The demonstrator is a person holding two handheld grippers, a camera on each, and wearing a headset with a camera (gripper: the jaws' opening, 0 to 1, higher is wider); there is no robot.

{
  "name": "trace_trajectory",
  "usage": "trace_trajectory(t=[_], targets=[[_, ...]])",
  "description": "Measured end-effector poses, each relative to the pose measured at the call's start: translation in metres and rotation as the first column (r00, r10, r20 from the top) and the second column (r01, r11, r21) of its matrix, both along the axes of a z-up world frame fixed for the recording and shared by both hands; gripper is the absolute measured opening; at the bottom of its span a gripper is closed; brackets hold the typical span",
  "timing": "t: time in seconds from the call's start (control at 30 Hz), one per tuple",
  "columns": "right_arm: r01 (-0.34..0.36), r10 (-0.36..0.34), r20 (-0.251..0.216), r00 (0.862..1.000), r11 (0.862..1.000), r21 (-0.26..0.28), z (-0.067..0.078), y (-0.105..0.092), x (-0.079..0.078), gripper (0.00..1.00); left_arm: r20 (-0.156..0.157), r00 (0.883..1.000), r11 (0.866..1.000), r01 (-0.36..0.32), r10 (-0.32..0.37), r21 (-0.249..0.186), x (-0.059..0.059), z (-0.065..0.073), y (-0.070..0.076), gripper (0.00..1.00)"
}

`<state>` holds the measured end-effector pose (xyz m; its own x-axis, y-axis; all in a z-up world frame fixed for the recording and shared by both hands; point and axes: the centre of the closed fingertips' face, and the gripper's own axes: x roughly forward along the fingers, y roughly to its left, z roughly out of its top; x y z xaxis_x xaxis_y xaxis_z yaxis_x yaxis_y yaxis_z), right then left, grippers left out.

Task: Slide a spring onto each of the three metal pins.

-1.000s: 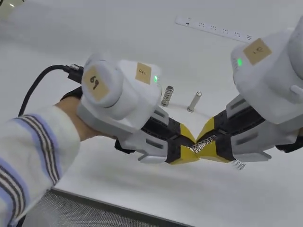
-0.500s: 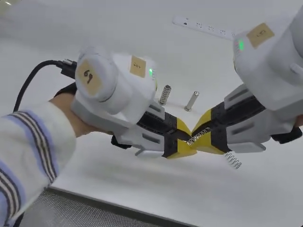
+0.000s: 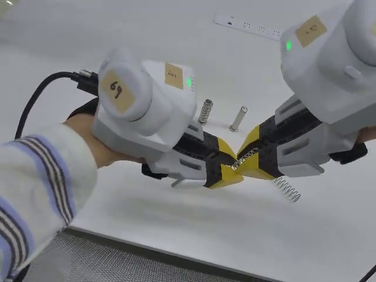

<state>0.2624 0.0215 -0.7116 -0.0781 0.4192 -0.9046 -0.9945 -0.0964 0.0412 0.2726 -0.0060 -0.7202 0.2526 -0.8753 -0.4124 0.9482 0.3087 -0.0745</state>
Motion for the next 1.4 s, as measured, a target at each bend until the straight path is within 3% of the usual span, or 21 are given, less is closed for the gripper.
trace_trajectory(t=[0.17,0.3,0.47,0.7,0.83,1.07,1.13,1.27,1.4], targets=[[0.010,-0.010,-0.009,1.000,1.000,-0.008,0.000,0.000,0.001,0.08,-0.023,0.999,1.000,-0.026,0.026,-0.004,0.000,-0.001,0.002,0.04],[0.006,-0.006,-0.007,1.000,1.000,-0.011,0.001,0.003,0.002,0.08,-0.021,0.999,0.999,-0.047,0.047,-0.007,0.001,-0.001,0.004,0.04],[0.001,-0.001,0.002,1.000,1.000,-0.016,0.000,0.005,0.005,0.08,-0.034,0.997,0.997,-0.068,0.069,0.019,0.000,-0.008,0.009,0.05],[-0.015,0.015,0.001,1.000,1.000,-0.025,0.000,0.003,0.006,0.08,-0.061,0.992,0.994,-0.113,0.113,0.003,0.003,-0.011,0.014,0.06],[-0.013,0.014,0.008,1.000,0.999,-0.034,0.001,0.002,0.009,0.08,-0.053,0.990,0.991,-0.132,0.133,0.013,0.006,-0.012,0.019,0.08],[-0.006,0.007,0.013,1.000,0.999,-0.047,0.000,-0.002,0.012,0.08,-0.064,0.977,0.979,-0.203,0.204,0.022,0.012,-0.014,0.034,0.21],[-0.006,0.007,0.011,1.000,0.999,-0.049,0.000,-0.002,0.011,0.08,-0.046,0.972,0.973,-0.230,0.231,0.032,0.016,-0.014,0.039,0.25],[0.001,-0.001,0.011,1.000,0.999,-0.050,0.001,-0.004,0.013,0.08,-0.068,0.961,0.963,-0.268,0.268,0.008,0.019,-0.012,0.046,0.34],[0.018,-0.018,0.012,1.000,0.998,-0.065,0.000,-0.010,0.015,0.08,-0.070,0.954,0.957,-0.291,0.291,0.010,0.021,-0.013,0.052,0.39]])
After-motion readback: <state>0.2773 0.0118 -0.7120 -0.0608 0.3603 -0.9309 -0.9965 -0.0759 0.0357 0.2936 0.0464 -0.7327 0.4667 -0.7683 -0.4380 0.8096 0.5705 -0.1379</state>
